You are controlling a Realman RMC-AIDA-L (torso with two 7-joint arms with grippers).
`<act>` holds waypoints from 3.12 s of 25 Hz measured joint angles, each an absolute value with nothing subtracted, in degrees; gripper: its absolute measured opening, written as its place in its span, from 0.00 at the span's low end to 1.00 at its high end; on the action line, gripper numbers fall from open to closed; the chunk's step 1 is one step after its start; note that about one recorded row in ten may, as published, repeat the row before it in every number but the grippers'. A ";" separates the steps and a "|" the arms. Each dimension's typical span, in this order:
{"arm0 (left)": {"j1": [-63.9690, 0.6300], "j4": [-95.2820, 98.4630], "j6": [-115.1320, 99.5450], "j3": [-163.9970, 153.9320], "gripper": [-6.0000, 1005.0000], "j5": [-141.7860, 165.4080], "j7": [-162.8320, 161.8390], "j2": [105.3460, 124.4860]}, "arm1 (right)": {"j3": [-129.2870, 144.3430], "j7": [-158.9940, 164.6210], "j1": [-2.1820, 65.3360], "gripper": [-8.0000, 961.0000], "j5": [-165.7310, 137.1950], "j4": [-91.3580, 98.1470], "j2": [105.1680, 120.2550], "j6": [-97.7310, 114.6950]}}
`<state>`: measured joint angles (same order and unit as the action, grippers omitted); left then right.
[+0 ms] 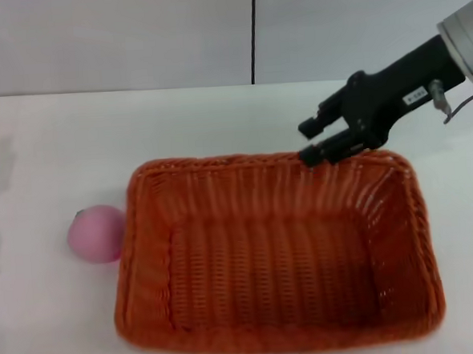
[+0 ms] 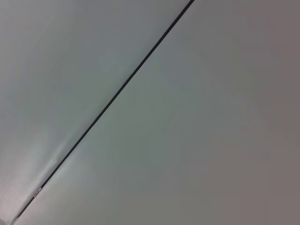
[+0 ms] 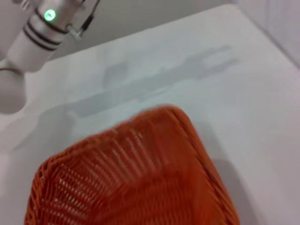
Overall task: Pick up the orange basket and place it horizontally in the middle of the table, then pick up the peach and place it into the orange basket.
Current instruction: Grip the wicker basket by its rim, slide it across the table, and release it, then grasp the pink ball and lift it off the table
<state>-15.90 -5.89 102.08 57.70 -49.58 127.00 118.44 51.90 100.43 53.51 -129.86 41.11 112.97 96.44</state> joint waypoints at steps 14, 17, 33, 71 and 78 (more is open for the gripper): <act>-16.78 1.14 103.80 51.46 0.86 -43.35 127.21 116.14 | 34.74 85.07 31.27 0.51 -94.67 41.92 116.08 90.29; -18.03 6.55 103.38 44.82 0.86 -40.63 127.87 114.62 | 34.37 78.69 25.27 0.51 -82.99 39.30 117.40 90.30; -19.34 19.85 91.07 10.18 0.85 -40.63 131.98 114.30 | 28.96 72.07 15.63 0.50 -63.67 23.81 117.88 95.68; -20.39 20.86 86.77 2.73 0.49 -41.57 130.81 116.55 | 28.57 71.98 15.38 0.48 -63.99 21.24 118.12 95.89; -20.39 20.84 87.04 2.73 0.37 -42.03 130.89 116.60 | 28.56 71.98 15.30 0.48 -63.99 21.19 118.12 95.72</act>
<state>-20.39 20.84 87.04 2.73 -42.03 130.89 116.60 28.57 71.98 15.30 -63.99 21.19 118.12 95.72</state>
